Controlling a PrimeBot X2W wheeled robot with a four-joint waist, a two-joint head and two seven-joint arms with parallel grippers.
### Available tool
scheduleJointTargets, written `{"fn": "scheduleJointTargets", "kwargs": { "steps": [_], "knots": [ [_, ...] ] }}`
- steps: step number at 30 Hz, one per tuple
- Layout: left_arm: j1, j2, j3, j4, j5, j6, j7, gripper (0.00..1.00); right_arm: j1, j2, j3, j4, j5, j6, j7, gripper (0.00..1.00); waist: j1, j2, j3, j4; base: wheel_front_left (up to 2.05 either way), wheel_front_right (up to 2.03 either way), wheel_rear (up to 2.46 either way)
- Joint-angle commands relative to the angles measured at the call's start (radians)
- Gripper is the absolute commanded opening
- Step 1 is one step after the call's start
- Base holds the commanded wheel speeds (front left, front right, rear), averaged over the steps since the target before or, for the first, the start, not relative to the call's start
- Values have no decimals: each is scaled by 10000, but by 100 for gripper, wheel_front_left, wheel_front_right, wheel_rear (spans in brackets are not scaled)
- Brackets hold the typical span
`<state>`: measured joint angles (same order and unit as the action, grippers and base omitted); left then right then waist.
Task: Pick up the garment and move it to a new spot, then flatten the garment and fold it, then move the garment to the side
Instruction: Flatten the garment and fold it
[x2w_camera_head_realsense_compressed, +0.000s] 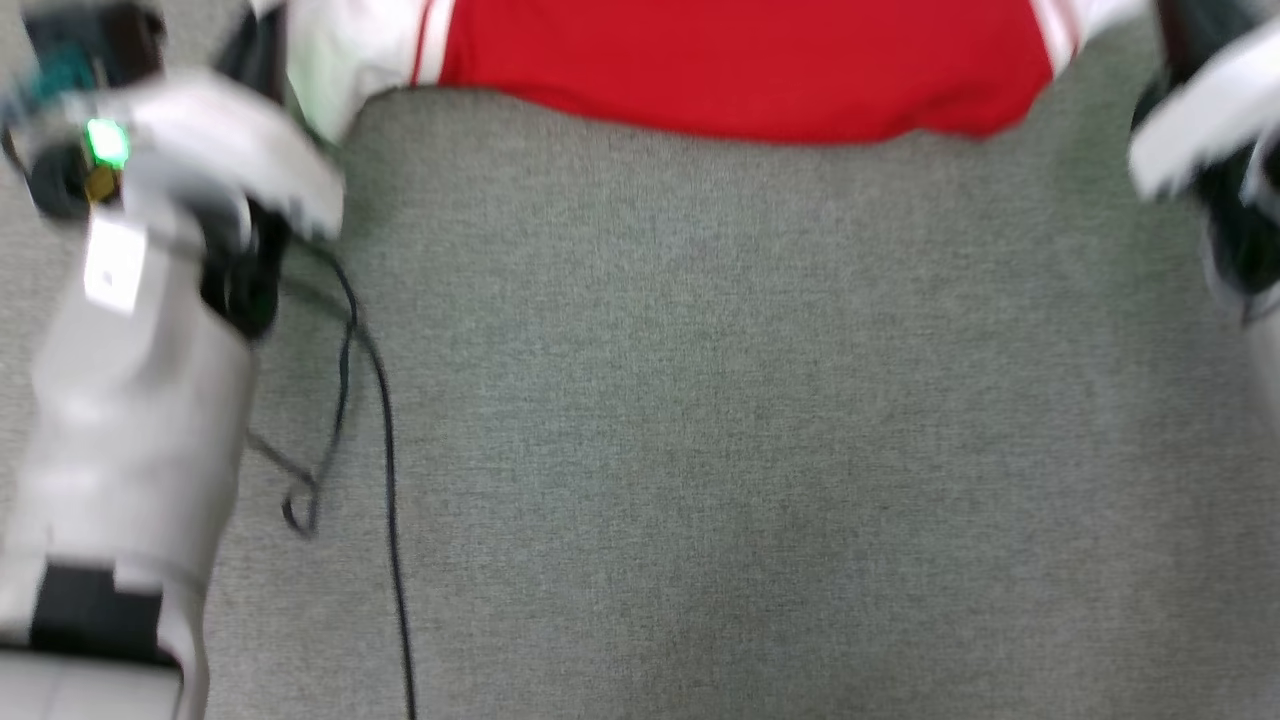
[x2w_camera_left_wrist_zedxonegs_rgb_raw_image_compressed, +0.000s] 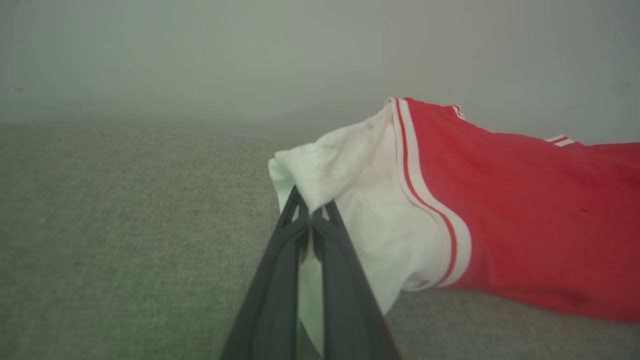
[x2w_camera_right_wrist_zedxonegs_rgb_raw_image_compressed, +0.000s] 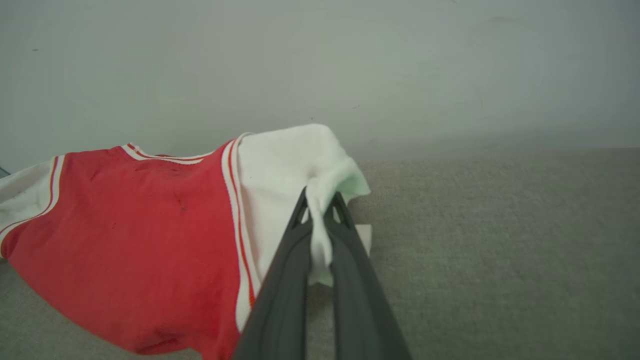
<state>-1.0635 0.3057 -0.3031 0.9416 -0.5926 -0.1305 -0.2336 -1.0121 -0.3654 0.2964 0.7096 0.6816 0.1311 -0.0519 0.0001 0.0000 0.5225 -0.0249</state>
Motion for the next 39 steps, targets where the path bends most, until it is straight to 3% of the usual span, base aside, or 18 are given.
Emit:
{"fn": "scheduleJointTargets", "kwargs": {
  "steps": [1, 7, 15, 26, 34, 35, 36, 37, 38, 39],
  "knots": [
    [621, 149, 2, -174, -331, 8, -69, 0, 669, -115, 158, -181, 285, -7, -118, 0, -1, 0, -551, 7, 0, 0, 0],
    [3325, 512, -161, -1121, -1440, 5, -31, 0, 3381, -622, 551, -1043, 1223, -7, -453, 0, -1, 0, -1839, 153, 0, 0, 0],
    [5974, 918, -25, -2351, -1795, 130, -194, 0, 6057, -734, 476, -1866, 1488, -9, -616, 0, -1, 0, -3261, 214, 0, 0, 0],
    [10049, 864, -229, -5185, -1822, 1397, -46, 0, 9734, -227, -718, -3255, 927, -9, -568, 0, -1, 0, -4890, 355, 0, 0, 0],
    [11793, 749, -445, -5977, -2023, 1988, 272, 0, 11719, 540, -1463, -4075, 323, -7, -245, 1, -1, 0, -5366, 421, 0, 0, 0],
    [11865, 723, -470, -6014, -2028, 2002, 283, 0, 11896, 637, -1548, -4123, 227, -7, -206, 26, -1, 0, -5389, 440, 0, 0, 0],
    [11888, 716, -478, -6062, -2007, 2029, 250, 0, 11982, 762, -1643, -4212, 168, -7, -214, 43, -1, 0, -5400, 456, 0, 0, 0],
    [11897, 711, -488, -6085, -1993, 2029, 231, 0, 12035, 910, -1719, -4278, 192, -7, -195, 67, -1, 0, -5400, 467, 0, 0, 0],
    [11893, 702, -507, -6106, -1967, 2035, 217, 0, 12101, 1004, -1765, -4309, 168, -7, -118, 100, -1, 0, -5403, 483, 0, 0, 0],
    [11842, 702, -520, -6135, -1903, 2050, 178, 0, 12117, 1024, -1814, -4368, 49, -7, -164, 100, -1, 0, -5409, 503, 0, 0, 0]
  ]
}}
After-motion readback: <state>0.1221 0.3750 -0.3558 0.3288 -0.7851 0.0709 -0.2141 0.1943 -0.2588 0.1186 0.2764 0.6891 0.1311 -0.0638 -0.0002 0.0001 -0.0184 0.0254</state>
